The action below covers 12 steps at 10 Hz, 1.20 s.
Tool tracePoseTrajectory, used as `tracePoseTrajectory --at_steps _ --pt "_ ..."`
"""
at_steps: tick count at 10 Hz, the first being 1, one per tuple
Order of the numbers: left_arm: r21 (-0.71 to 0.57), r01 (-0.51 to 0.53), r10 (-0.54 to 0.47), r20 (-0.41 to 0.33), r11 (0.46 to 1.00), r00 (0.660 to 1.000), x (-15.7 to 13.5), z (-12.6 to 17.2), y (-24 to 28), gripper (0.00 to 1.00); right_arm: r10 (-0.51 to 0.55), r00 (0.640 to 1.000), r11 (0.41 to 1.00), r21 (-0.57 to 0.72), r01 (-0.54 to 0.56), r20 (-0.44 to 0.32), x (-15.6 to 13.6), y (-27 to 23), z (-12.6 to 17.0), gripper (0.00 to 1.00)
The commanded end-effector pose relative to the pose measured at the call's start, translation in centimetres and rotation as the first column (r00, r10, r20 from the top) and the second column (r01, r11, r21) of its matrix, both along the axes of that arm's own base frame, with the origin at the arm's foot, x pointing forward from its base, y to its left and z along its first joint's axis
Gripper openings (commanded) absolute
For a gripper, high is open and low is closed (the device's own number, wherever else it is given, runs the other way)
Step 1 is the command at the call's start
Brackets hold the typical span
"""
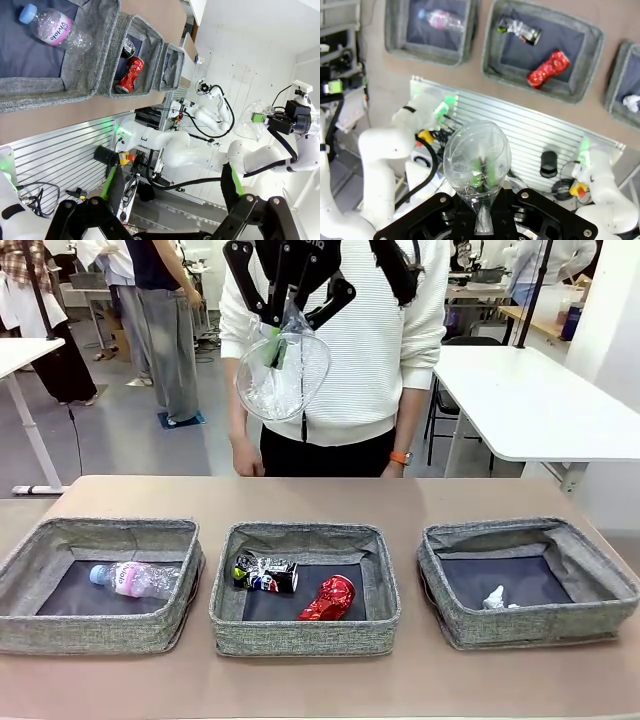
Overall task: Sort the waste into the appropriate baskets.
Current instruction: Place the picked waste into the Fabric basket indicated by the person.
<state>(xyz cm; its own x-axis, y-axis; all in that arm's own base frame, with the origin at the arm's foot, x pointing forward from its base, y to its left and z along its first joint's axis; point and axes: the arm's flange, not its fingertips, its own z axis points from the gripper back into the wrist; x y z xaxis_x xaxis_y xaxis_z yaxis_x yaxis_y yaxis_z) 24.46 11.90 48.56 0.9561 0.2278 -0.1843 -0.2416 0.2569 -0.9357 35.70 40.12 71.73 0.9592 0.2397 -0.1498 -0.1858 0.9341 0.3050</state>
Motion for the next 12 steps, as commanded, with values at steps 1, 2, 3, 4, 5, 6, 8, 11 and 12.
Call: tracePoseTrajectory --at_steps 1,2,3,4,5,6,8,11,12 --pt "-0.011 -0.002 0.002 0.016 1.000 1.000 -0.04 0.21 0.02 1.00 0.002 1.000 1.000 -0.002 -0.002 0.003 -0.04 -0.09 0.34 0.01" --pt "-0.011 -0.002 0.002 0.016 1.000 1.000 -0.04 0.21 0.02 1.00 0.002 1.000 1.000 -0.002 -0.002 0.003 -0.04 -0.09 0.34 0.01" --pt "-0.011 -0.002 0.002 0.016 1.000 1.000 -0.04 0.21 0.02 1.00 0.002 1.000 1.000 -0.002 -0.002 0.003 -0.04 -0.09 0.34 0.01" --pt "-0.011 -0.002 0.002 0.016 1.000 1.000 -0.04 0.21 0.02 1.00 0.002 1.000 1.000 -0.002 -0.002 0.003 -0.04 -0.09 0.34 0.01" --pt "-0.011 -0.002 0.002 0.016 1.000 1.000 -0.04 0.21 0.02 1.00 0.002 1.000 1.000 -0.002 -0.002 0.003 -0.04 -0.09 0.34 0.01" --pt "-0.011 -0.002 0.002 0.016 1.000 1.000 -0.04 0.21 0.02 1.00 0.002 1.000 1.000 -0.002 -0.002 0.003 -0.04 -0.09 0.34 0.01" --pt "-0.011 -0.002 0.002 0.016 1.000 1.000 -0.04 0.21 0.02 1.00 0.002 1.000 1.000 -0.002 -0.002 0.003 -0.04 -0.09 0.34 0.01" --pt "-0.011 -0.002 0.002 0.016 1.000 1.000 -0.04 0.21 0.02 1.00 0.002 1.000 1.000 -0.002 -0.002 0.003 -0.04 -0.09 0.34 0.01" --pt "-0.011 -0.002 0.002 0.016 1.000 1.000 -0.04 0.21 0.02 1.00 0.002 1.000 1.000 -0.002 -0.002 0.003 -0.04 -0.09 0.34 0.01"
